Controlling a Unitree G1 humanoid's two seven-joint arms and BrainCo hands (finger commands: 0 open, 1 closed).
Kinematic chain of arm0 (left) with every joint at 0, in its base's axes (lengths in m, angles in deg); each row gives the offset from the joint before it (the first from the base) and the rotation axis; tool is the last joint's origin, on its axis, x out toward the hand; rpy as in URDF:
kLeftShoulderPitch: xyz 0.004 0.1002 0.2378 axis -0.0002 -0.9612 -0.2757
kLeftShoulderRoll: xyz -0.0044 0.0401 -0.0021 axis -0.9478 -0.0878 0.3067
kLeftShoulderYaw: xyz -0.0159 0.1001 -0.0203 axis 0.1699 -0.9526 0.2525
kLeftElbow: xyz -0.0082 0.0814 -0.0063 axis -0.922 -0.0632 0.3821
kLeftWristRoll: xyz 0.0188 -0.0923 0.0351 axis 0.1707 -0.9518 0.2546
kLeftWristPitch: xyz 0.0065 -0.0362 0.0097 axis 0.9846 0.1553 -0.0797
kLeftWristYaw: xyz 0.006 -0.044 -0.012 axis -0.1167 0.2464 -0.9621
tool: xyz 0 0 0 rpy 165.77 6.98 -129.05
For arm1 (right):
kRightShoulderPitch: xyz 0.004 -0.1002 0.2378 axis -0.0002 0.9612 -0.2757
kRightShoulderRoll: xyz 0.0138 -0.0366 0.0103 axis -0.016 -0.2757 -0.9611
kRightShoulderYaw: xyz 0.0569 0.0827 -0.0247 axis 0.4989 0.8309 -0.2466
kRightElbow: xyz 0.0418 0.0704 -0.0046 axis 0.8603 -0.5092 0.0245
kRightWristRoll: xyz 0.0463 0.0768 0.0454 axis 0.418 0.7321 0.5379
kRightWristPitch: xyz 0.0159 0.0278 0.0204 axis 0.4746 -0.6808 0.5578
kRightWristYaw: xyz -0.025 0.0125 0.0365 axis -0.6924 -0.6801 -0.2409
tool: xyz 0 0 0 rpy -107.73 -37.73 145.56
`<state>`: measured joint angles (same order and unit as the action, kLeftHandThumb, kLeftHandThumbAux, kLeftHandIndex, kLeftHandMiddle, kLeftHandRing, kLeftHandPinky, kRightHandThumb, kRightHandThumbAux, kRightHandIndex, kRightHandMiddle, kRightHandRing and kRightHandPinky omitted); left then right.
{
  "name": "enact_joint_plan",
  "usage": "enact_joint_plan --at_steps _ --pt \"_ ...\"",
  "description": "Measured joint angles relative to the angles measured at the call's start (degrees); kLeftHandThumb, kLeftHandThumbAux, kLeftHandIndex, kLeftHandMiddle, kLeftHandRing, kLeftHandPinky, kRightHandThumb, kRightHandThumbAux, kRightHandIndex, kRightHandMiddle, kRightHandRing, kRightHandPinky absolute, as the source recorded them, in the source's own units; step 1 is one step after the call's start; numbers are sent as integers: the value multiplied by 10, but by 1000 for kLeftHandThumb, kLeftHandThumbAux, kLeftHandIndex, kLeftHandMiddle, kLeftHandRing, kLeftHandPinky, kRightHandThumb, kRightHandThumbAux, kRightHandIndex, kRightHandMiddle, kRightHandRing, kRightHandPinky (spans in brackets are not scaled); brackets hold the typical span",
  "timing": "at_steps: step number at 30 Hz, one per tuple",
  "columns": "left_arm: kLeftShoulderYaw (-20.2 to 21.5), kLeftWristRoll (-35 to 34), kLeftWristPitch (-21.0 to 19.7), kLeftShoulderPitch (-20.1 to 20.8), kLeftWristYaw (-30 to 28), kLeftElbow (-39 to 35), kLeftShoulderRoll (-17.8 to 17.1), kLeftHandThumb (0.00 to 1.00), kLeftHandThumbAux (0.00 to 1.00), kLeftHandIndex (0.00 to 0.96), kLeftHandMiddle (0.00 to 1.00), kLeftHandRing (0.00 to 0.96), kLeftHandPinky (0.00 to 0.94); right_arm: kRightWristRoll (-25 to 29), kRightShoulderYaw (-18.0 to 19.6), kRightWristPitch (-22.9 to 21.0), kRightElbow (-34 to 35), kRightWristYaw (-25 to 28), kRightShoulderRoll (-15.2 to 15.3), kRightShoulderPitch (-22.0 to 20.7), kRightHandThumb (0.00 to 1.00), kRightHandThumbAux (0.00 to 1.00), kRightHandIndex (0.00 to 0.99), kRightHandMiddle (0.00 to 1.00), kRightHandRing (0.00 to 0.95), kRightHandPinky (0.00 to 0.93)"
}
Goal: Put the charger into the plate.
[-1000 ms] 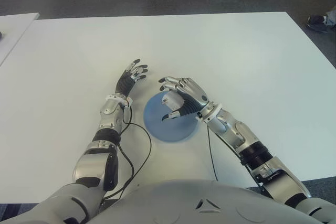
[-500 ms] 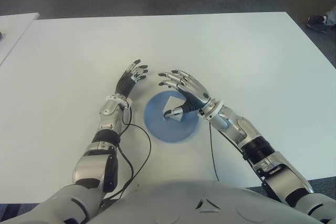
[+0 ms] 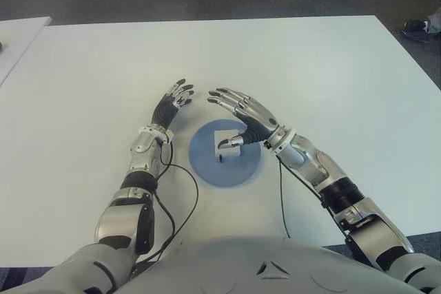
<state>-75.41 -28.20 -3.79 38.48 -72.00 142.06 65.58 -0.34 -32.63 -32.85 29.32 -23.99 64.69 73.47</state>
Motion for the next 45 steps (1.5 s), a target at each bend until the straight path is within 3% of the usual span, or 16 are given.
enact_joint_plan --at_steps 15,20,25,30,36,45 --pt "-4 -1 0 -2 0 -2 2 0 499 86 175 178 206 22 11 1 8 23 1 3 185 191 0 0 0 0" --pt "-6 -3 0 -2 0 -2 4 0 485 105 206 209 227 56 39 -3 -42 22 -10 -9 158 248 0 0 0 0" --pt "-8 -3 0 -2 2 -2 4 0 466 106 227 230 236 157 99 -30 -87 24 -46 -13 130 328 0 0 0 0" --pt "-10 -2 -3 2 8 -1 6 0 461 103 233 235 233 265 162 -27 -184 32 -92 -23 118 425 0 0 0 0" --pt "-10 -3 -2 3 13 2 8 0 470 87 208 208 200 351 214 -36 -227 82 -107 -8 114 522 0 0 0 0" --pt "-6 -4 1 10 24 17 8 0 484 63 189 187 192 442 281 -124 -232 129 -127 -5 63 610 0 2 0 0"
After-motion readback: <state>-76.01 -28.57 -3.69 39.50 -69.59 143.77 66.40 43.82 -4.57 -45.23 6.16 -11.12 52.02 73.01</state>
